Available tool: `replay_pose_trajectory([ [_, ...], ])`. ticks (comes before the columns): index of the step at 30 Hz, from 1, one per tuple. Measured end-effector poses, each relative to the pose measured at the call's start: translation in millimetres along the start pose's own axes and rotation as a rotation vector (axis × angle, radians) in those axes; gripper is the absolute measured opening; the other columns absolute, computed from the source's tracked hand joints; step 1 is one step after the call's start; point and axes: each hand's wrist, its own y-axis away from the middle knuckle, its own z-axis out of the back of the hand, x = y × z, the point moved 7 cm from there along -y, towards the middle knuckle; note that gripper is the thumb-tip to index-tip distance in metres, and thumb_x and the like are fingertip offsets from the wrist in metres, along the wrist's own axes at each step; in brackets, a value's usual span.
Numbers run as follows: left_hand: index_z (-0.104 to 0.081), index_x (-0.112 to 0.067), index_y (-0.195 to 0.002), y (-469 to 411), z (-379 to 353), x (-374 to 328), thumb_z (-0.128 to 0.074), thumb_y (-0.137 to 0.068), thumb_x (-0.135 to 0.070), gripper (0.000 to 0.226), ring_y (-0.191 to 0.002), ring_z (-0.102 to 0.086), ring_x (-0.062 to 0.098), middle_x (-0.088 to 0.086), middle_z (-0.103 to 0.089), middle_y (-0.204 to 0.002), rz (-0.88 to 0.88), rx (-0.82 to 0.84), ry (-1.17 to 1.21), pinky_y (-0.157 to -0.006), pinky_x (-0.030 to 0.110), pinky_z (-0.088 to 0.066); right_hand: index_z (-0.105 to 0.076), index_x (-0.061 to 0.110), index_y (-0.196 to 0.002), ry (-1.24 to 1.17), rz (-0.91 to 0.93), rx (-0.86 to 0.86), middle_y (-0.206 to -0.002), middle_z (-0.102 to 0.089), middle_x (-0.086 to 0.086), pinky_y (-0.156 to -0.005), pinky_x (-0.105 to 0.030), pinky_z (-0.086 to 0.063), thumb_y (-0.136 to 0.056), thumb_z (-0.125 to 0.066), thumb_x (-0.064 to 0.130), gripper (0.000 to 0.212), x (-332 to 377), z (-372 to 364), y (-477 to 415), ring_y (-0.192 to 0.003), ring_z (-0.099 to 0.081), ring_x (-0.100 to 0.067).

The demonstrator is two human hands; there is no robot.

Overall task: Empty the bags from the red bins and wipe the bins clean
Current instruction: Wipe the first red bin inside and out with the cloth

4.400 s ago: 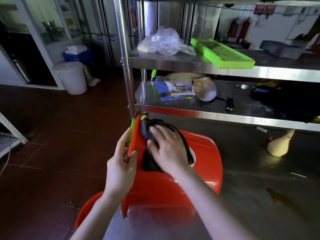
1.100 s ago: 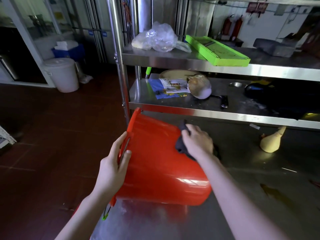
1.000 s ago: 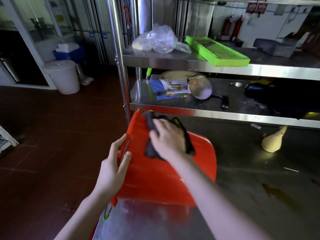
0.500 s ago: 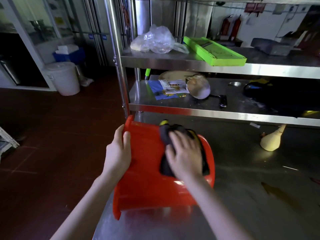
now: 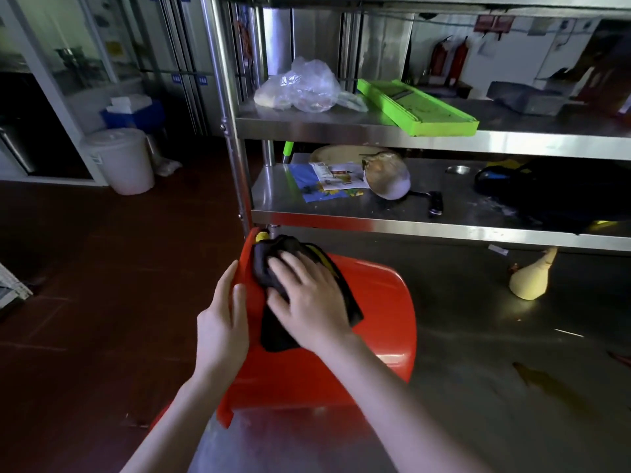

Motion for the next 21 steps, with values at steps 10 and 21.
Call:
replay_pose_trajectory([
  [10, -0.034, -0.059, -0.135, 40, -5, 23, -0.033, -0.103, -0.032, 0.042, -0.034, -0.039, 0.004, -0.005, -0.048, -0.047, -0.076, 0.030, 0.085, -0.036, 0.014, -0.032, -0.054, 0.031, -0.123, 0.070, -0.636, 0.222, -0.133, -0.056, -0.003, -0.098, -0.039, -0.040, -0.095, -0.033, 0.045, 0.038, -136, 20, -8, -0.119, -0.054, -0.030],
  [21, -0.045, -0.036, -0.139, -57, -31, -10, -0.033, -0.097, -0.054, 0.048, -0.111, -0.052, 0.009, -0.009, -0.057, -0.118, 0.227, 0.144, 0.112, -0.087, 0.023, -0.035, -0.047, 0.028, -0.141, 0.070, -0.059, -0.029, -0.147, -0.047, 0.004, -0.114, -0.046, -0.030, -0.089, -0.046, 0.045, 0.055, 26, -12, 21, -0.138, -0.039, -0.025],
])
